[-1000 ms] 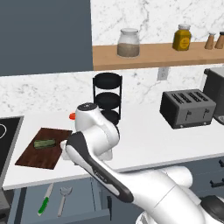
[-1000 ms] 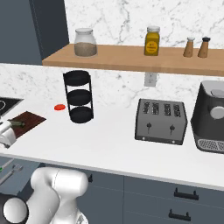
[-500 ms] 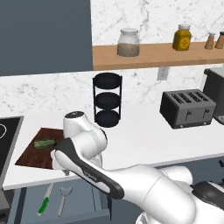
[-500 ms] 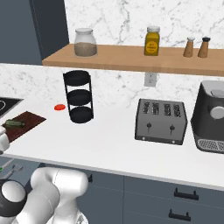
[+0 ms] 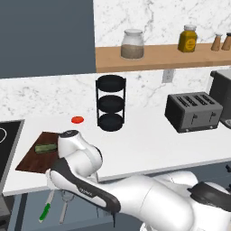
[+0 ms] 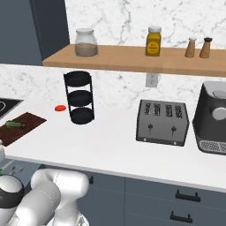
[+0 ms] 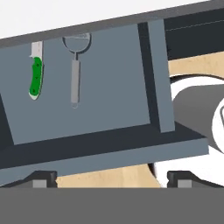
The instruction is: Place the appropriate cutting tool for cutting the cucumber skin on the cutting board.
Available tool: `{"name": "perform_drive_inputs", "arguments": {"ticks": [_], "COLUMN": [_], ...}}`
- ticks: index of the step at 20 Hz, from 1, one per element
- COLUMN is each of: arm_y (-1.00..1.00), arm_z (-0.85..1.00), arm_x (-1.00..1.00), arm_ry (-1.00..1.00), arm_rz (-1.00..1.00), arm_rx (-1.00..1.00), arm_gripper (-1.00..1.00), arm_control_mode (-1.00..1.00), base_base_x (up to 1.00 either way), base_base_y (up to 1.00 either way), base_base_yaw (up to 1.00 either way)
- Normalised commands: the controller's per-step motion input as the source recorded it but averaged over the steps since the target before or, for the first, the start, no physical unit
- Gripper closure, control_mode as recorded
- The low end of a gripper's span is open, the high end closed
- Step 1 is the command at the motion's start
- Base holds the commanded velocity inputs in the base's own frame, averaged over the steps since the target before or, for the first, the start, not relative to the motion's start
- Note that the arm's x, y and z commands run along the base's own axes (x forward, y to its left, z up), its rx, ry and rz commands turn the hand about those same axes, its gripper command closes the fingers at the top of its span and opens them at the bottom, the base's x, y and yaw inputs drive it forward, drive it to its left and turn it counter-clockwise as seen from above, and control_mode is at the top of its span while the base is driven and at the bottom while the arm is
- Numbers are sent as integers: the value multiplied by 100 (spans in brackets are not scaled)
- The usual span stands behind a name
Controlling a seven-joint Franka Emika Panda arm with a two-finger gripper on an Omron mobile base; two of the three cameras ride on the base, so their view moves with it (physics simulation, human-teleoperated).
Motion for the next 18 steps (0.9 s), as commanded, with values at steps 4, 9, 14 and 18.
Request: {"name": "perform_drive_inputs", "arguments": {"ticks": [4,9,14,18], "arm_y": [20,5,5,4], "arm_z": [-42,-34,-54,-49], "arm_x": [1,2,0,1], "arm_ry": [0,0,-3,-3], "arm_rz": [0,0,0,0], "arm_rx": [0,0,0,0], "arm_gripper": [-100,-100,-100,-100], "arm_control_mode": [-100,-100,-100,-100], "base_base_x": [0,0,0,0], "base_base_y": [0,0,0,0], "base_base_yaw": [0,0,0,0]}}
